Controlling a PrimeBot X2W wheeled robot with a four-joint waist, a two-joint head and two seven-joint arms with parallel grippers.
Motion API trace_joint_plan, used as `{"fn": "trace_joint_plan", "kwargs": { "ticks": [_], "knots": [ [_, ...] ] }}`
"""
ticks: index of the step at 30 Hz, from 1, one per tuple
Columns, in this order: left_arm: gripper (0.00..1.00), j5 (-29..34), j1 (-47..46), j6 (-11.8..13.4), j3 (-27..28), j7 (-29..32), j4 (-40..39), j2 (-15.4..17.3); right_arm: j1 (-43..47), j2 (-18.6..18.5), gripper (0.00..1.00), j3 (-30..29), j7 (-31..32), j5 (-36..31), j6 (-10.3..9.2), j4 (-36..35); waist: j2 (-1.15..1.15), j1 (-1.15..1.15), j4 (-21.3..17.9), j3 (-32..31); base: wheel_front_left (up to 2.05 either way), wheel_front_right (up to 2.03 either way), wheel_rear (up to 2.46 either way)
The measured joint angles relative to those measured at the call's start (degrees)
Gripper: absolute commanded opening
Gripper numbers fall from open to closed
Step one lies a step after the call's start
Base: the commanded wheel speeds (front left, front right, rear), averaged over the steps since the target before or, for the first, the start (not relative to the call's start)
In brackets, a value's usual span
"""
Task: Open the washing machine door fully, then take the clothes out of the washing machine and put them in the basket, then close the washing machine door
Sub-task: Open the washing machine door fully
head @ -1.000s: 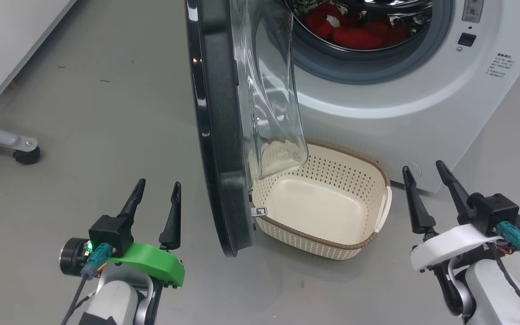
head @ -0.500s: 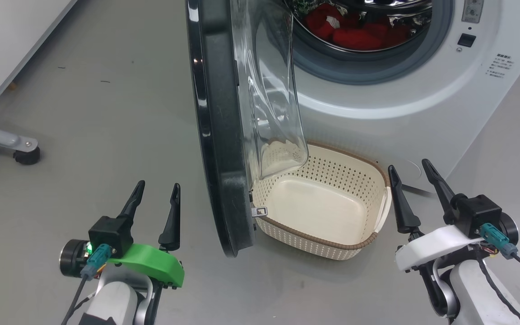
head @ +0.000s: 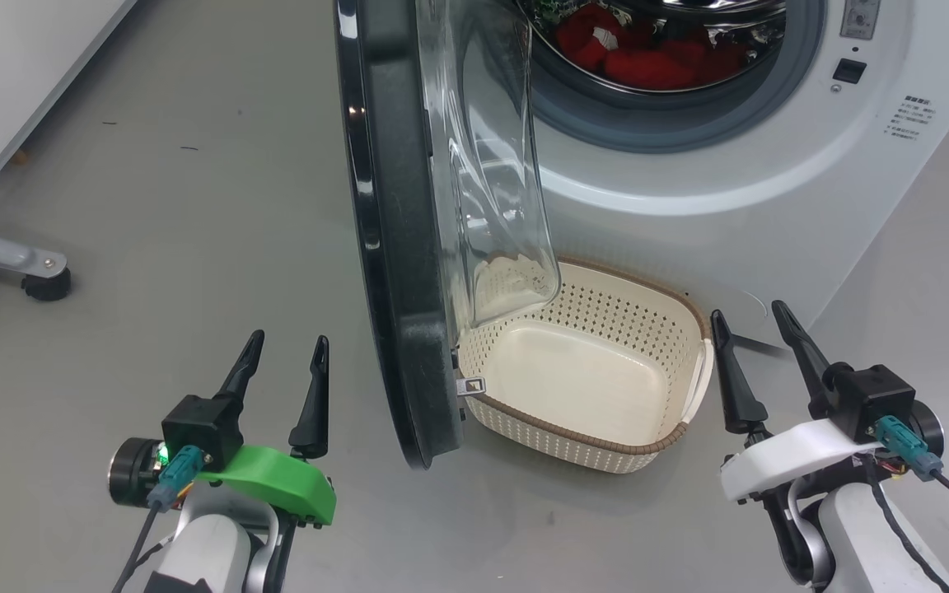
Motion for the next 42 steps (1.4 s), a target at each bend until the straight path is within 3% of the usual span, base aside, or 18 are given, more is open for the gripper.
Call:
{"fn": "trace_joint_plan", "kwargs": {
  "ticks": [9, 10, 11, 12, 13, 14, 24, 28, 42],
  "knots": [
    [1.00, 0.0, 0.0, 0.0, 0.0, 0.0, -0.1, 0.0, 0.0, 0.8, 1.00, -2.3, 0.0, -1.4, 0.47, 0.6, 0.00, 0.00, 0.0, 0.2, 0.00, 0.00, 0.00],
    [0.93, 0.0, 0.0, 0.0, 0.0, 0.0, -0.1, 0.0, 0.0, 0.9, 1.00, -2.6, 0.0, -1.5, 0.47, 0.7, 0.00, 0.00, 0.0, 0.2, 0.00, 0.00, 0.00],
    [0.48, 0.0, 0.0, 0.0, 0.0, 0.0, -0.1, 0.0, 0.0, 0.9, 1.00, -2.8, 0.0, -1.5, 0.48, 0.8, 0.00, 0.00, 0.0, 0.2, 0.00, 0.00, 0.00],
    [0.11, 0.0, 0.0, 0.0, 0.0, 0.0, -0.1, 0.0, 0.0, 0.9, 1.00, -3.0, 0.0, -1.7, 0.49, 0.9, 0.00, 0.00, 0.0, 0.3, 0.00, 0.00, 0.00],
    [0.11, 0.0, 0.0, 0.0, -0.1, 0.0, -0.1, 0.0, 0.0, 1.0, 1.00, -3.1, 0.0, -1.8, 0.49, 1.0, 0.00, 0.00, 0.0, 0.3, 0.00, 0.00, 0.00],
    [0.00, 0.0, 0.0, 0.0, -0.1, 0.0, -0.1, 0.0, 0.0, 1.0, 1.00, -3.3, 0.0, -1.8, 0.55, 1.1, 0.00, 0.00, 0.0, 0.3, 0.00, 0.00, 0.00],
    [0.00, 0.0, 0.0, -0.1, 0.1, 0.0, -1.3, 0.0, 0.0, 1.4, 1.00, -4.8, 0.0, -2.8, 1.21, 1.5, 0.00, 0.00, 0.4, 0.3, 0.00, 0.00, 0.00],
    [0.00, 0.6, 0.0, 0.7, 2.6, 0.0, -3.8, 0.0, 0.0, 1.8, 1.00, -5.1, 0.0, -3.4, 2.14, 1.5, 0.00, 0.00, 0.5, 0.1, 0.00, 0.00, 0.00],
    [0.00, 5.4, -3.1, 1.3, 5.4, -0.3, -23.5, 0.4, 0.7, 2.8, 1.00, -7.1, 0.0, -5.4, 2.91, 1.5, 0.00, 0.00, 0.7, -0.7, 0.00, 0.00, 0.00]
  ]
}}
